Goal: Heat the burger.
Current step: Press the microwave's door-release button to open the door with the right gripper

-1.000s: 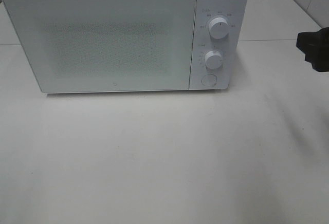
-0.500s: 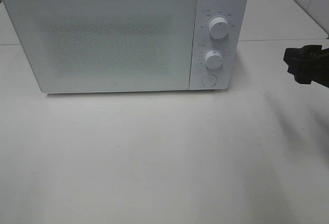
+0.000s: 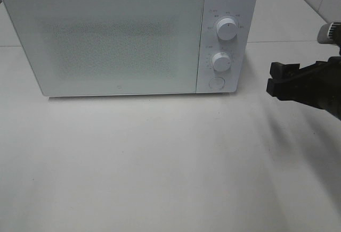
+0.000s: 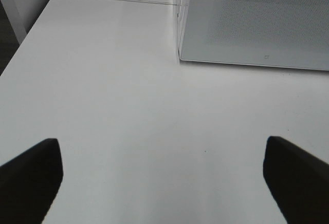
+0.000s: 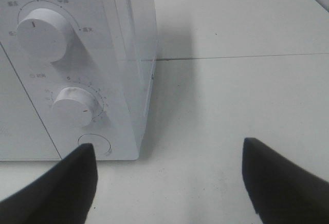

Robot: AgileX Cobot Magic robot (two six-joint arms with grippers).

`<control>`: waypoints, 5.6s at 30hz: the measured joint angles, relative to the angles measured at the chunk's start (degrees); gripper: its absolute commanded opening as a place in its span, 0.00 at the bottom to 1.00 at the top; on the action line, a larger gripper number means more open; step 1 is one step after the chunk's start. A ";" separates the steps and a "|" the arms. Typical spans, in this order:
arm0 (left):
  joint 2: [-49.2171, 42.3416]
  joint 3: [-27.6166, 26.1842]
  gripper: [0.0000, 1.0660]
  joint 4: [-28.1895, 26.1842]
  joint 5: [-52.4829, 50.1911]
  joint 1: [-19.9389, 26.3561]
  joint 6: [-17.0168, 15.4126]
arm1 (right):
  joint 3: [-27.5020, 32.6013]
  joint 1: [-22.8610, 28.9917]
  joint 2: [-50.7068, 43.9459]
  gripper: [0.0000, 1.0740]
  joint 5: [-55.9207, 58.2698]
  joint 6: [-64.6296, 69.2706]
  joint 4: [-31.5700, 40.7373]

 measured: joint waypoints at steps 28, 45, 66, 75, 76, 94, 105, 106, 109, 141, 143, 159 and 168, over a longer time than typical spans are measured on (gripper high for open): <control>0.00 0.00 0.92 0.00 0.00 0.00 0.00 | -6.88 25.15 13.64 0.70 -15.18 -4.07 25.50; 0.00 0.00 0.92 0.00 0.00 0.00 0.00 | -8.71 25.32 14.15 0.36 -15.07 52.25 25.50; 0.00 0.00 0.92 0.00 0.00 0.00 0.00 | -8.71 25.32 14.50 0.00 -5.67 79.47 25.32; 0.00 0.00 0.92 0.00 0.00 0.00 0.00 | -9.17 21.54 19.48 0.00 -4.13 85.94 20.86; 0.00 0.00 0.92 0.00 0.00 0.00 0.00 | -9.57 21.03 20.00 0.00 -3.95 86.40 20.00; 0.00 0.00 0.92 0.00 0.00 0.00 0.00 | -21.31 12.61 28.93 0.00 0.11 88.29 11.34; 0.00 0.00 0.92 0.00 0.00 0.00 0.00 | -25.50 12.09 34.21 0.00 1.26 89.84 11.63; 0.00 0.00 0.92 0.00 0.00 0.00 0.00 | -25.95 12.09 34.66 0.00 1.26 89.95 11.80; 0.00 0.00 0.92 0.00 0.00 0.00 0.00 | -26.99 12.09 35.41 0.00 1.38 89.95 12.20; 0.00 0.00 0.92 0.00 0.00 0.00 0.00 | -32.54 9.63 39.42 0.00 -0.97 89.32 13.98; 0.00 0.00 0.92 0.00 0.00 0.00 0.00 | -32.49 9.74 39.48 0.00 -1.55 89.32 14.21; 0.00 0.00 0.92 0.00 0.00 0.00 0.00 | -33.35 9.51 40.22 0.00 -2.75 88.98 14.90; 0.00 0.00 0.92 0.00 0.00 0.00 0.00 | -34.15 9.40 41.54 0.00 -4.18 88.92 14.95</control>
